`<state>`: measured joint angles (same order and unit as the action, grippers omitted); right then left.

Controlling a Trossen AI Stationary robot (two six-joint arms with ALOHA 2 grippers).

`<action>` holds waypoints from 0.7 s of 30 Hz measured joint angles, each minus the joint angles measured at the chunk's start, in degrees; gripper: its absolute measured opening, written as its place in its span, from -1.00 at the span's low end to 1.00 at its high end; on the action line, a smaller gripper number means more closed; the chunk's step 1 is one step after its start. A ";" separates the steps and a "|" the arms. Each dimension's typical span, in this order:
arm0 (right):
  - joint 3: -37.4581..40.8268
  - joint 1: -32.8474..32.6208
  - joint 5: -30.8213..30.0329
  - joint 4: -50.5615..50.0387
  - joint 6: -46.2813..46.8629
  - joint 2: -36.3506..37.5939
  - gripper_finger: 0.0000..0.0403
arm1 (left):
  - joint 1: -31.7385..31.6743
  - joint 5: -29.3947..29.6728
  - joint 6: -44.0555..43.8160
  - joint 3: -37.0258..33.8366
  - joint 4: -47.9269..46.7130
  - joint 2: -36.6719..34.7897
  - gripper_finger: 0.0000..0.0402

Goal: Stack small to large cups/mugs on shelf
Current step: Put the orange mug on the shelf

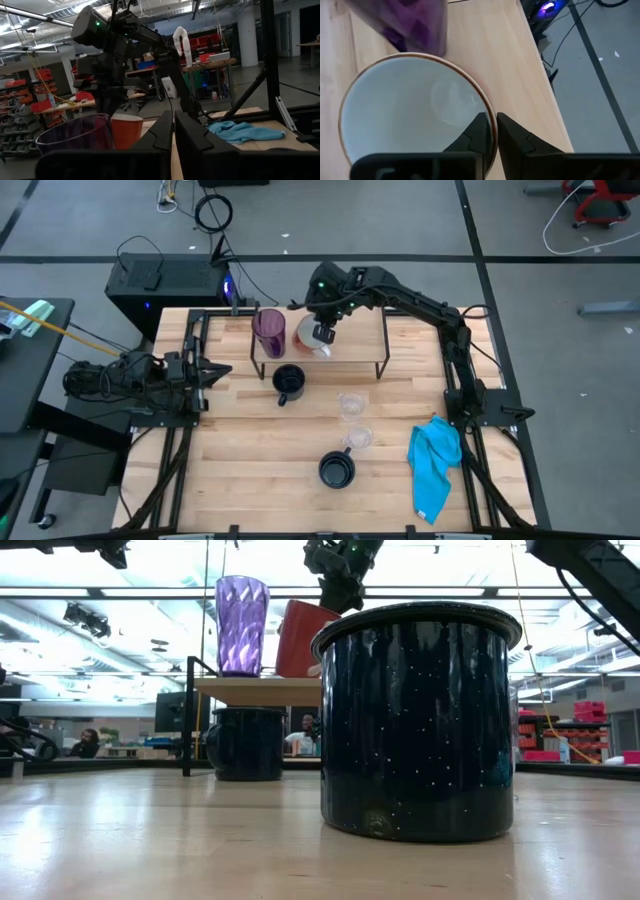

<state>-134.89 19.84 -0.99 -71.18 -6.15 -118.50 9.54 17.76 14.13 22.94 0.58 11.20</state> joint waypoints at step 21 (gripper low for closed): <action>-0.07 0.33 1.88 -3.26 0.52 0.39 -0.82 | 0.01 0.01 -0.02 0.00 0.01 0.00 -0.95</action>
<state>-134.96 20.17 0.89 -74.43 -5.63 -118.10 9.55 17.77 14.11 22.94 0.59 11.20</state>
